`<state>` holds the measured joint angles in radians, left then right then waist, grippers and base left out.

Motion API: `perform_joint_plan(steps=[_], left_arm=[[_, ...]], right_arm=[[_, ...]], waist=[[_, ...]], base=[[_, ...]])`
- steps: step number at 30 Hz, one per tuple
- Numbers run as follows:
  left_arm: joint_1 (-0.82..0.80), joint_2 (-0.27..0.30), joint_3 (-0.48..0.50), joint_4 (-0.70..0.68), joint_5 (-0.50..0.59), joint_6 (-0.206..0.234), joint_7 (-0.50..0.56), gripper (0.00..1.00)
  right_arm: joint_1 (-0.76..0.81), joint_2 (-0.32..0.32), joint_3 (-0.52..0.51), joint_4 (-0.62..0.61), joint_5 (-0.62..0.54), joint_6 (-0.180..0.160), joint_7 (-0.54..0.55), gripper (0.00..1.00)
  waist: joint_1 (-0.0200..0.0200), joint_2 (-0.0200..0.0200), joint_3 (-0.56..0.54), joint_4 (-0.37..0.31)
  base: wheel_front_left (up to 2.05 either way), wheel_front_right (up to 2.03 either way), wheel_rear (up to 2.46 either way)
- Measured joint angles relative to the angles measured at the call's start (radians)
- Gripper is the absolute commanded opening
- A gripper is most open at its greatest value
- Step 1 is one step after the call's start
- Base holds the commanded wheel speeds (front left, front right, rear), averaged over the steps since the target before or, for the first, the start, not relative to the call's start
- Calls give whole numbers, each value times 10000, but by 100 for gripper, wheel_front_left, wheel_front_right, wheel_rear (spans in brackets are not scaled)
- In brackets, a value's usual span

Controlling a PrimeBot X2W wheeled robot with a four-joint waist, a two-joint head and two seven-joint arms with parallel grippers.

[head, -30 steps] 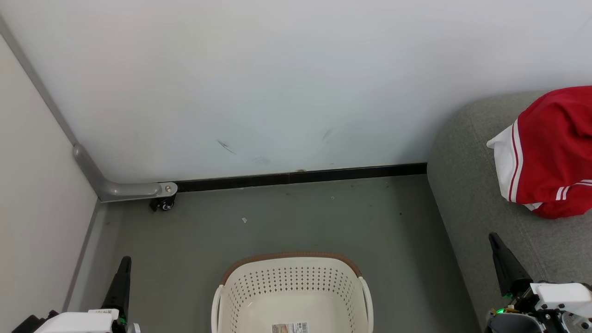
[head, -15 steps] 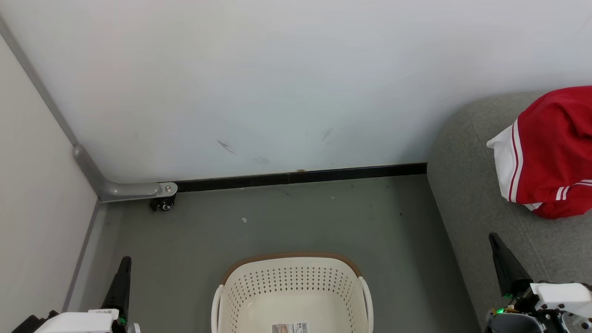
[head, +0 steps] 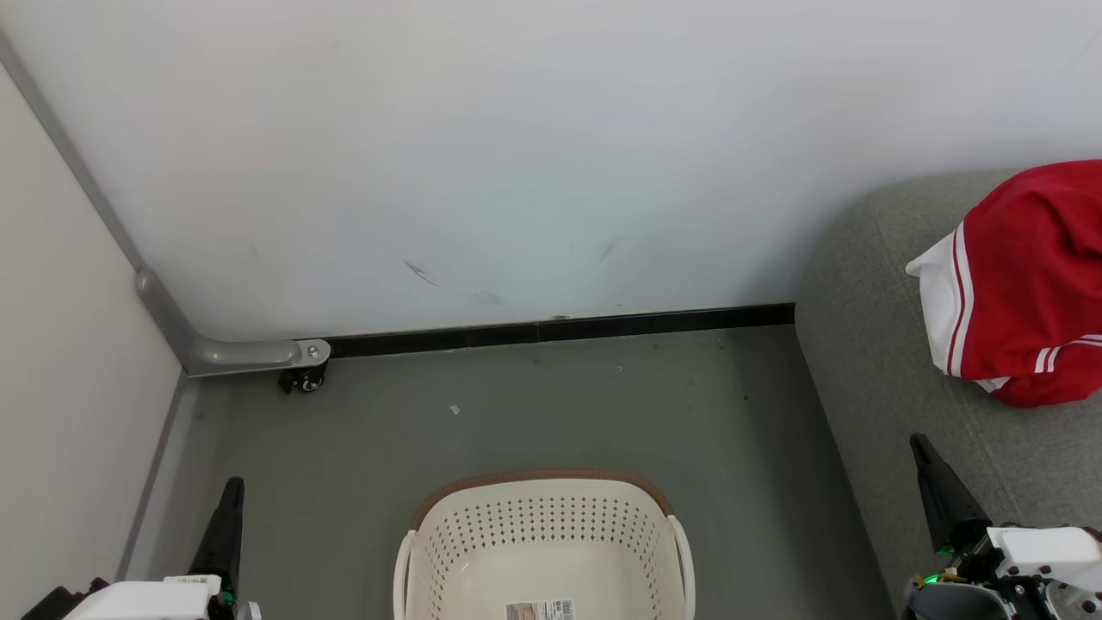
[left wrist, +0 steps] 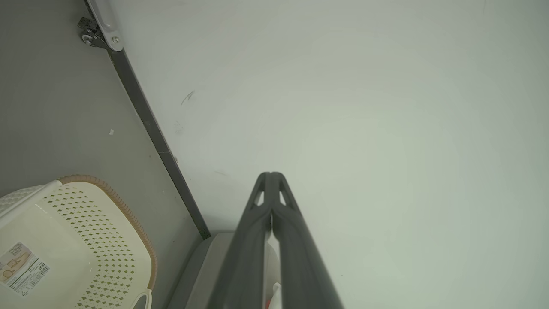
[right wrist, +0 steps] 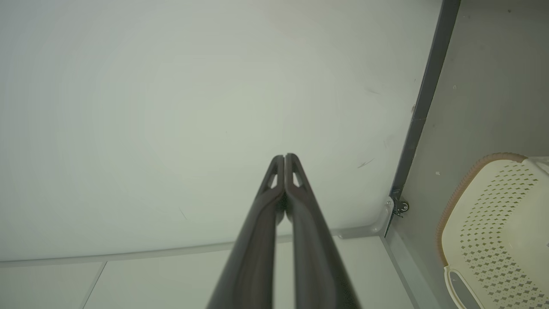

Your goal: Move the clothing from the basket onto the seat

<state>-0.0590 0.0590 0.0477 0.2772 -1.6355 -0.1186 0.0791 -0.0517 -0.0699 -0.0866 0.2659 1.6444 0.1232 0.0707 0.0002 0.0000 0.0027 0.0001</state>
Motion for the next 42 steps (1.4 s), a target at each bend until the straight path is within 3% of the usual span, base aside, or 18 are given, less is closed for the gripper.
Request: perform_joint_plan(steps=[42], left_arm=[[0, -13, 27, -8, 2, 0, 4, 0]], right_arm=[[-3, 19, -25, 2, -2, 0, 10, 0]], waist=[[-1, 0, 2, 0]], base=[[0, 0, 0]])
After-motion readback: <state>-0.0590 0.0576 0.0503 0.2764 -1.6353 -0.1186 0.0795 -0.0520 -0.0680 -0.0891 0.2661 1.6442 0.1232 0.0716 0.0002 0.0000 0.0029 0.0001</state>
